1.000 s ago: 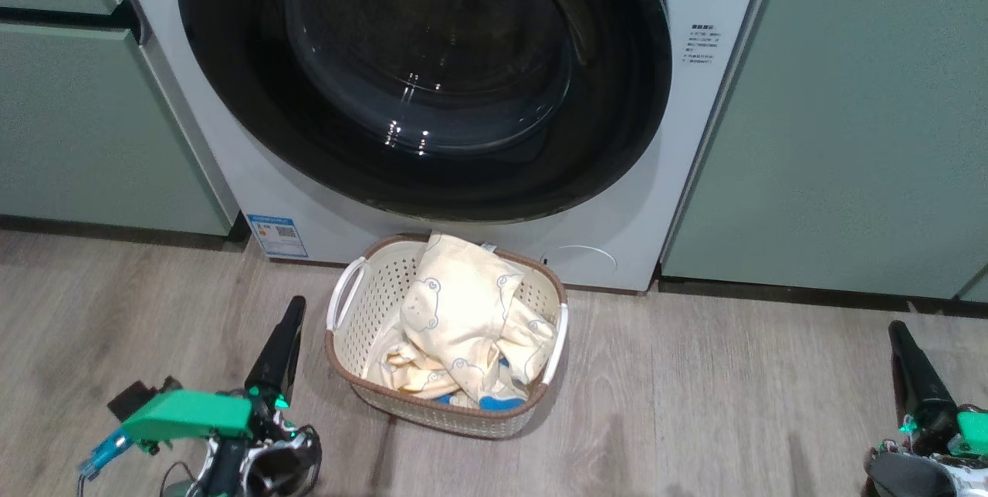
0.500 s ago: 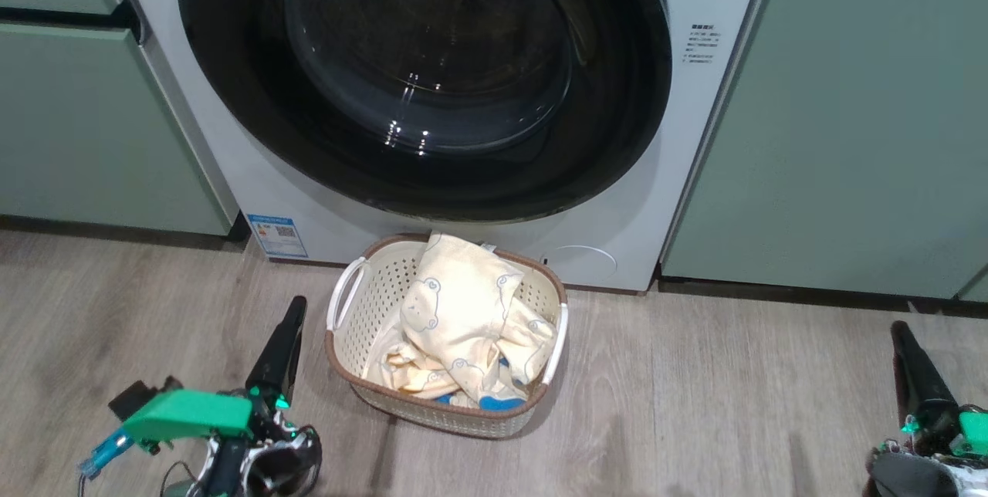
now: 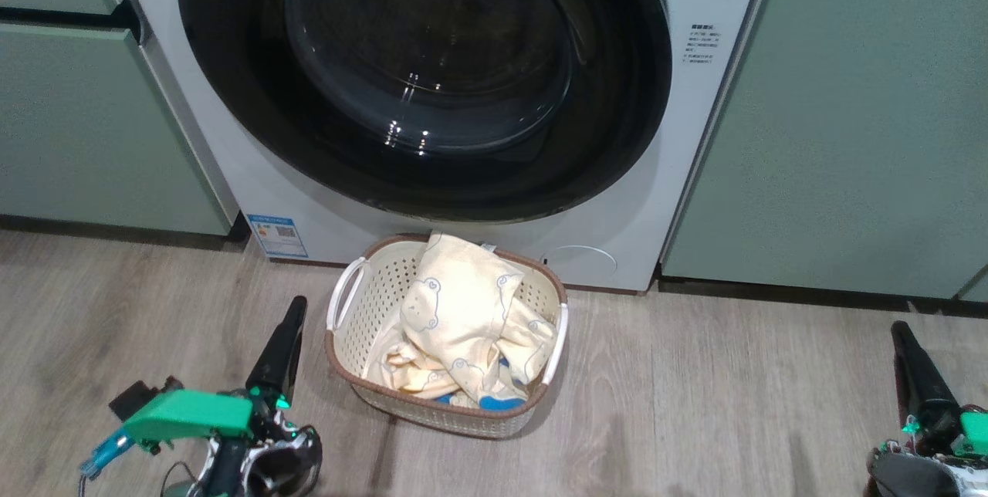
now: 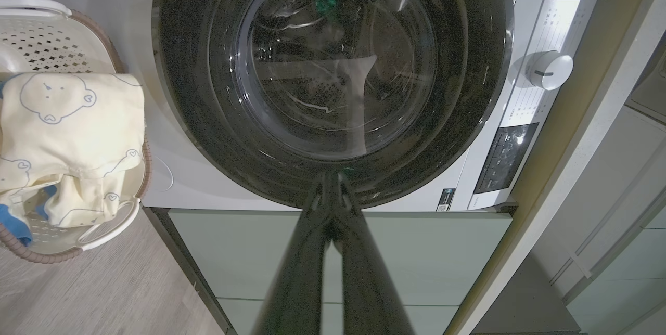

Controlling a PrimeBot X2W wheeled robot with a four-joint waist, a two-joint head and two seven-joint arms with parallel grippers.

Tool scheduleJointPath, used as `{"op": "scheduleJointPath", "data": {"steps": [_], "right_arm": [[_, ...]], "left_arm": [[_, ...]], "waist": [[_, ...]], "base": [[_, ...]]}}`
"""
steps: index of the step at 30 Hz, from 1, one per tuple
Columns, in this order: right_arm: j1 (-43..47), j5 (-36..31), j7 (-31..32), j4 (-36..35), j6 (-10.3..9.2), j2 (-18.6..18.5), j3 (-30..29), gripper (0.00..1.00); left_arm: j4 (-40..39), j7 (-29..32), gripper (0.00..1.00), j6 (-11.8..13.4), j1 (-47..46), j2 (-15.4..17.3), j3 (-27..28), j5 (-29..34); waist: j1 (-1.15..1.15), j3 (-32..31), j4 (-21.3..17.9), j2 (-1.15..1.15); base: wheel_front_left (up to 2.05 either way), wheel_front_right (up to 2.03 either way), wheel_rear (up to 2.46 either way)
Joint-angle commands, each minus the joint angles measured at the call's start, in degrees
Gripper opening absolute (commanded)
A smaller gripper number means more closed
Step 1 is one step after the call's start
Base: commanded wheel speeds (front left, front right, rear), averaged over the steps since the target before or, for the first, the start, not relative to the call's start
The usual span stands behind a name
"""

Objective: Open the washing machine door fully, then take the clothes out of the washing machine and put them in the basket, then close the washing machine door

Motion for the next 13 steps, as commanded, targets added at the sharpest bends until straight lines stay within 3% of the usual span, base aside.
{"op": "scheduleJointPath", "data": {"steps": [1, 13], "right_arm": [[-3.1, -0.5, 0.4, -1.9, 0.2, -0.4, 0.8, 0.0], [-3.1, -0.6, 0.5, -1.8, 0.2, -0.3, 0.6, 0.0]], "left_arm": [[-1.6, 0.3, 0.0, -0.5, -3.2, 0.4, 2.2, 0.2], [-1.6, 0.4, 0.0, -0.5, -3.2, 0.4, 2.3, 0.3]], "waist": [[0.0, 0.0, 0.0, 0.0], [0.0, 0.0, 0.0, 0.0]], "base": [[0.0, 0.0, 0.0], [0.0, 0.0, 0.0]]}}
